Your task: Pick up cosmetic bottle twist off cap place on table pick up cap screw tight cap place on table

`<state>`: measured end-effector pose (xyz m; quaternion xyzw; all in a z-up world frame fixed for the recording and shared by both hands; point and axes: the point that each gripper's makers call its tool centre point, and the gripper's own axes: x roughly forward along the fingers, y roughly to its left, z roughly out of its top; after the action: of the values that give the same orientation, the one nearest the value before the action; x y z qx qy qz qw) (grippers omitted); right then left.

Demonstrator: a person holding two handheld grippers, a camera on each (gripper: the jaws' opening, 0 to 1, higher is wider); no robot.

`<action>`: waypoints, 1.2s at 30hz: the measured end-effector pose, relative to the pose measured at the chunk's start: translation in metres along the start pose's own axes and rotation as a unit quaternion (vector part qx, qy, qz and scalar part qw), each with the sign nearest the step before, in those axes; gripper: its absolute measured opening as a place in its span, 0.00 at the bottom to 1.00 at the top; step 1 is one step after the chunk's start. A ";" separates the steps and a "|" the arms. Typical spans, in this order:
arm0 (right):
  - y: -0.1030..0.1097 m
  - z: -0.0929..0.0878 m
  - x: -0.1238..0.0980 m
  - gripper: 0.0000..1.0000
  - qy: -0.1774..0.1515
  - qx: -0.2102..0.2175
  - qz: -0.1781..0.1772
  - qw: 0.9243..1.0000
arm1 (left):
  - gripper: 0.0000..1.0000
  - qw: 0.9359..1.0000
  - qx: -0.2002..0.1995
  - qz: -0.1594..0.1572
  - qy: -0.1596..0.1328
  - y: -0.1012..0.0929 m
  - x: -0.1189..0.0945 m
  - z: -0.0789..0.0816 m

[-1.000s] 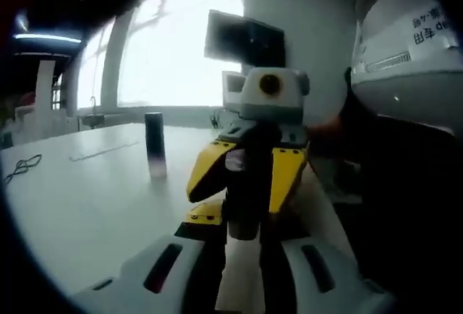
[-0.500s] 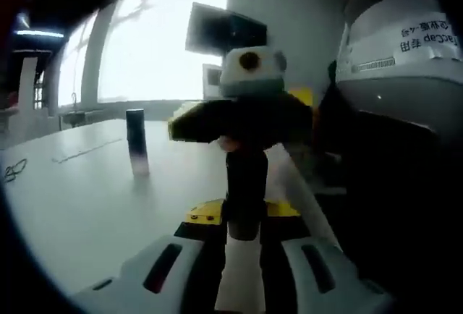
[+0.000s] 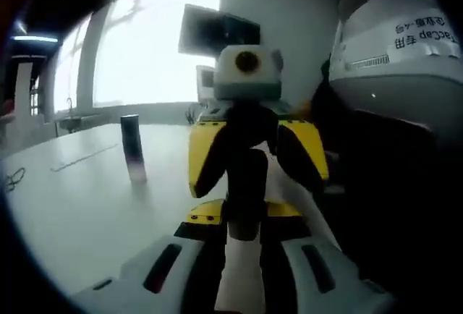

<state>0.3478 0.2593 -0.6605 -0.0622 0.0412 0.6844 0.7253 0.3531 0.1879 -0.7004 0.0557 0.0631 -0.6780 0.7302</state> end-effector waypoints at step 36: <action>-0.023 -0.022 -0.002 0.13 -0.039 0.009 -0.047 0.998 | 0.06 0.999 0.001 0.047 -0.027 0.019 0.002 -0.013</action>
<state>0.3709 0.2530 -0.6810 -0.0313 0.0161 0.6511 0.7581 0.3719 0.1894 -0.7140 0.0409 0.0397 -0.6442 0.7628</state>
